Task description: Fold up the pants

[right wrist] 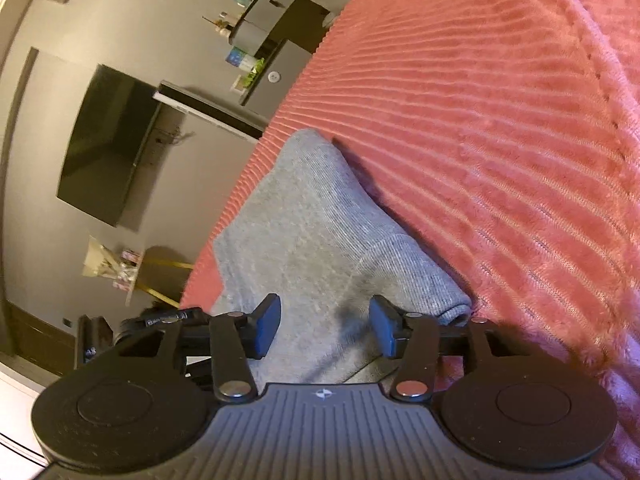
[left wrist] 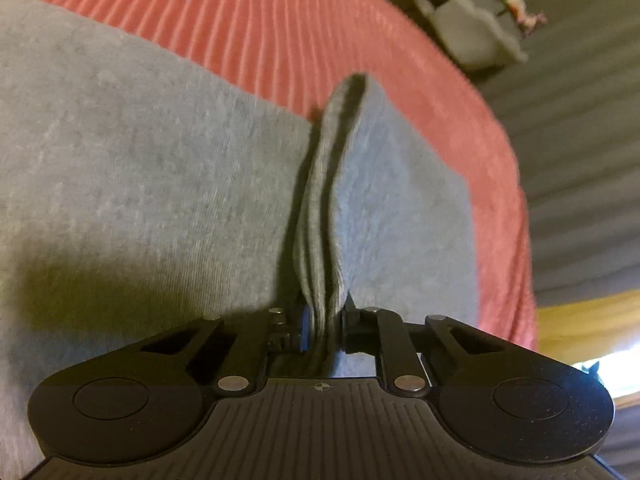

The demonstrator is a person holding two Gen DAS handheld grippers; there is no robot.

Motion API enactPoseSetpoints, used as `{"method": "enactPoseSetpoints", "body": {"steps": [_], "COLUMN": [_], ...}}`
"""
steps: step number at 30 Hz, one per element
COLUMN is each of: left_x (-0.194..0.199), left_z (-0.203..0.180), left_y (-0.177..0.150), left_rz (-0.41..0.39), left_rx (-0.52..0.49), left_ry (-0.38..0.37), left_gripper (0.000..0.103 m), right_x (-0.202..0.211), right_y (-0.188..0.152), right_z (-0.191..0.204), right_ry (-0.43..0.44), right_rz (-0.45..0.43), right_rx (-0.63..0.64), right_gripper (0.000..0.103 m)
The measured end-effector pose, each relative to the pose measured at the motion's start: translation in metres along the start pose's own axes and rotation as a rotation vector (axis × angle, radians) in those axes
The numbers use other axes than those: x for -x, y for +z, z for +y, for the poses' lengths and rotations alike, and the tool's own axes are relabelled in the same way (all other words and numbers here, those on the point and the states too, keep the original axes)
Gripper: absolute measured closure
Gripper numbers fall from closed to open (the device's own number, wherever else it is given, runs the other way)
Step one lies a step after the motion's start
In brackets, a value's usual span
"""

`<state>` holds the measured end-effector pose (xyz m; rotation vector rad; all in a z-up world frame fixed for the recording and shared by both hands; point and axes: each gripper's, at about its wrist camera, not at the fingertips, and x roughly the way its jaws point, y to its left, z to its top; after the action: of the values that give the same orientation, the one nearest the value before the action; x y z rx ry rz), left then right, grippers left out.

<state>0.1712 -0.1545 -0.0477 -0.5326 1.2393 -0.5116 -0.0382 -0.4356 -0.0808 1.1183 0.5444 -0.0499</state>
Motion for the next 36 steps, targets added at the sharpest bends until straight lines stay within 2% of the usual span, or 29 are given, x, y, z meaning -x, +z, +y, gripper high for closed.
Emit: {"method": "enactPoseSetpoints", "body": {"steps": [1, 3, 6, 8, 10, 13, 14, 17, 19, 20, 21, 22, 23, 24, 28, 29, 30, 31, 32, 33, 34, 36], "left_x": [0.008, 0.029, 0.066, 0.088, 0.106, 0.118, 0.120, 0.128, 0.133, 0.131, 0.128, 0.126, 0.122, 0.112, 0.080, 0.072, 0.064, 0.062, 0.064, 0.072, 0.082, 0.099], "left_z": [-0.002, -0.004, -0.001, 0.009, 0.022, 0.051, 0.059, 0.073, 0.073, 0.074, 0.071, 0.070, 0.069, 0.064, 0.065, 0.068, 0.073, 0.075, 0.073, 0.065, 0.055, 0.033], "left_y": [-0.003, -0.007, -0.013, -0.016, -0.019, -0.028, -0.031, -0.034, -0.032, -0.028, -0.023, -0.018, -0.012, -0.005, 0.019, 0.025, 0.031, 0.034, 0.034, 0.032, 0.027, 0.010], "left_rz": [-0.016, -0.049, -0.093, -0.129, -0.178, -0.186, -0.181, -0.189, -0.211, -0.219, -0.225, -0.233, -0.235, -0.229, -0.185, -0.160, -0.131, -0.137, -0.157, -0.219, -0.296, -0.431], "left_rx": [-0.006, -0.034, -0.080, -0.102, -0.139, -0.117, -0.100, -0.066, -0.063, -0.058, -0.049, -0.037, -0.029, -0.019, 0.029, 0.058, 0.109, 0.141, 0.138, 0.088, 0.013, -0.178], "left_ry": [-0.017, -0.045, -0.046, 0.001, 0.081, 0.178, 0.187, 0.185, 0.180, 0.179, 0.176, 0.163, 0.150, 0.136, 0.094, 0.083, 0.062, 0.036, 0.015, 0.005, 0.021, 0.109], "left_gripper": [0.089, 0.089, 0.089, 0.089, 0.088, 0.085, 0.085, 0.074, 0.071, 0.067, 0.060, 0.053, 0.052, 0.052, 0.049, 0.049, 0.059, 0.078, 0.080, 0.086, 0.087, 0.089], "right_x": [0.003, 0.008, 0.019, 0.022, 0.021, 0.013, 0.010, 0.006, 0.005, 0.004, 0.002, -0.001, -0.004, -0.007, -0.029, -0.033, -0.038, -0.040, -0.040, -0.039, -0.037, -0.034], "right_y": [0.000, 0.000, -0.005, -0.007, -0.008, -0.009, -0.009, -0.009, -0.010, -0.011, -0.013, -0.015, -0.019, -0.021, -0.030, -0.031, -0.030, -0.027, -0.024, -0.023, -0.022, -0.021], "right_z": [0.000, 0.001, 0.005, 0.012, 0.017, 0.023, 0.025, 0.037, 0.049, 0.057, 0.065, 0.072, 0.079, 0.084, 0.095, 0.091, 0.088, 0.086, 0.082, 0.079, 0.075, 0.071], "right_ry": [0.011, 0.031, 0.059, 0.049, 0.025, -0.032, -0.046, -0.097, -0.133, -0.155, -0.178, -0.194, -0.199, -0.196, -0.236, -0.235, -0.238, -0.242, -0.233, -0.224, -0.211, -0.195], "right_rz": [-0.006, -0.017, -0.019, -0.020, -0.011, 0.019, 0.026, 0.028, 0.021, 0.012, 0.006, 0.007, 0.008, 0.011, 0.060, 0.091, 0.111, 0.122, 0.125, 0.122, 0.120, 0.117], "right_rx": [-0.008, -0.018, -0.008, 0.031, 0.054, 0.082, 0.089, 0.138, 0.206, 0.251, 0.298, 0.341, 0.392, 0.423, 0.517, 0.515, 0.503, 0.487, 0.466, 0.446, 0.426, 0.402], "right_gripper": [0.052, 0.043, 0.037, 0.036, 0.033, 0.031, 0.031, 0.032, 0.033, 0.038, 0.050, 0.056, 0.062, 0.065, 0.065, 0.065, 0.065, 0.065, 0.065, 0.066, 0.066, 0.066]}}
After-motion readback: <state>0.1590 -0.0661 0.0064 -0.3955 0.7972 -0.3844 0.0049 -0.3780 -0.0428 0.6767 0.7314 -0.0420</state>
